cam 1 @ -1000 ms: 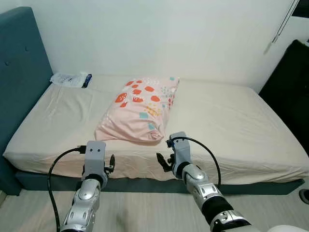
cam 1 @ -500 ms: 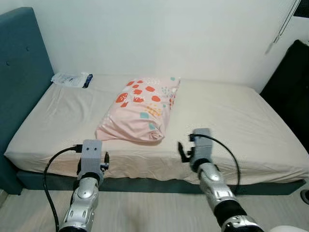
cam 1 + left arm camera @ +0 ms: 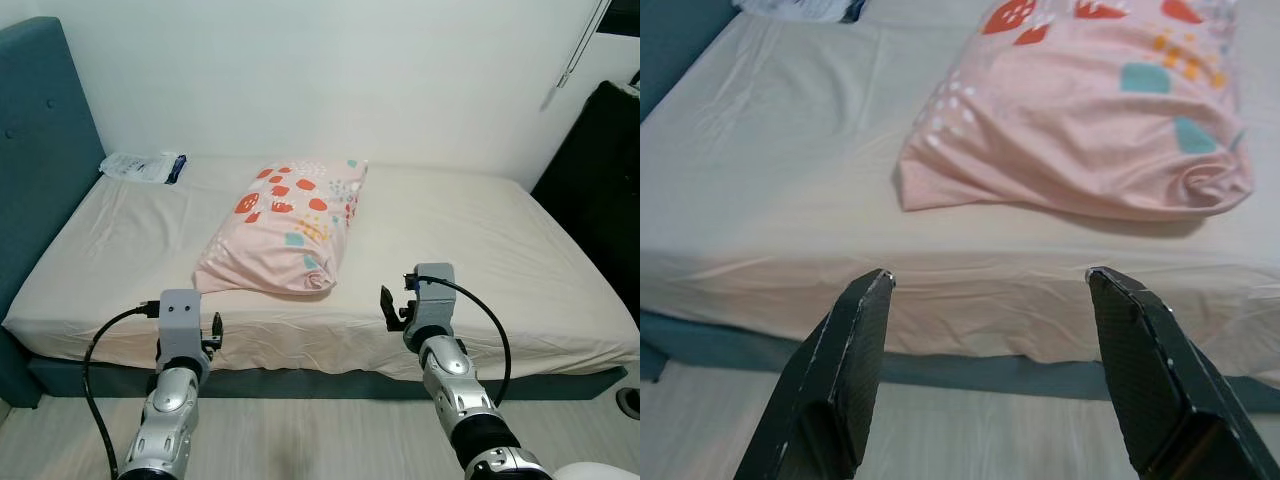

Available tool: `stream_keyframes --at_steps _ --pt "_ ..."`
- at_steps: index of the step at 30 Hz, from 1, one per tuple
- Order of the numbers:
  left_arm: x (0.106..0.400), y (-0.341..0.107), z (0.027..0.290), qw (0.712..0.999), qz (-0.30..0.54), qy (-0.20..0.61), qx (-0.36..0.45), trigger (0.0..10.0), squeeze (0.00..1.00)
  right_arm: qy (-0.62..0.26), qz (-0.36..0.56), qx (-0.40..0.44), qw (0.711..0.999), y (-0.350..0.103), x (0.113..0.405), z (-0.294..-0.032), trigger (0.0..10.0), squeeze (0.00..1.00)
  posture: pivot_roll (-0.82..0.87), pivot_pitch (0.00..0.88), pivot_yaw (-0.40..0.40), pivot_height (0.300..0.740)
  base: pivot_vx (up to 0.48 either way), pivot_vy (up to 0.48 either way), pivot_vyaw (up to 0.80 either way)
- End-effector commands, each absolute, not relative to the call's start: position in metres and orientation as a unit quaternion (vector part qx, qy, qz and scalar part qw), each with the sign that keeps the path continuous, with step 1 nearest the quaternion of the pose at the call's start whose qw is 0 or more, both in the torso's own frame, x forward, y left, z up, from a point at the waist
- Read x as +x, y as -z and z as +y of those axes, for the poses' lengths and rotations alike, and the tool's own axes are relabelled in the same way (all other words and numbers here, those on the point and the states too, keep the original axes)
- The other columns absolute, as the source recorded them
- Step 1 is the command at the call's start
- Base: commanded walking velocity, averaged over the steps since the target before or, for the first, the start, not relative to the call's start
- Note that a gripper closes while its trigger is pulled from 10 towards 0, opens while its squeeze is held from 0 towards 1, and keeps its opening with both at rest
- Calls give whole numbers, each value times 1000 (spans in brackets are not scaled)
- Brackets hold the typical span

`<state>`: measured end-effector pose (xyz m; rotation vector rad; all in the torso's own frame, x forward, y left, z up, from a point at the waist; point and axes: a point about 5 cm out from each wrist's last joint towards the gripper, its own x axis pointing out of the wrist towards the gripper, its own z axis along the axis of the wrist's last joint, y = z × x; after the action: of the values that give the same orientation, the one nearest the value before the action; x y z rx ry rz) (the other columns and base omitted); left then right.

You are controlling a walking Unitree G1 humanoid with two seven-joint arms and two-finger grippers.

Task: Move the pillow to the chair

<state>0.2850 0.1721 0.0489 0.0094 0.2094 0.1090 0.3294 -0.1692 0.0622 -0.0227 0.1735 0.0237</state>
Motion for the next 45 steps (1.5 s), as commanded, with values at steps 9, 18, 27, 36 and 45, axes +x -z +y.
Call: stream_keyframes --at_steps 9,18,27,36,45 --pt "286 -51 168 995 93 -38 -10 10000 0 -9 94 -7 996 -59 327 -169 10000 0 40 0 -65 723 336 0 0" --pt "286 -51 168 995 92 -39 -12 10000 0 -14 96 4 995 -59 327 -167 10000 0 42 0 -66 723 370 0 -100" --pt "286 -50 169 995 92 -40 -12 10000 0 -18 96 3 995 -60 328 -167 10000 0 42 0 -68 723 366 0 -317" --pt "286 -50 170 995 91 -39 -11 10000 0 -22 103 0 994 -58 328 -166 10000 0 41 0 -67 723 354 0 0" --pt "286 -48 168 995 96 -35 -16 10000 0 -22 106 1 994 -57 328 -166 10000 0 39 0 -65 723 261 0 0"
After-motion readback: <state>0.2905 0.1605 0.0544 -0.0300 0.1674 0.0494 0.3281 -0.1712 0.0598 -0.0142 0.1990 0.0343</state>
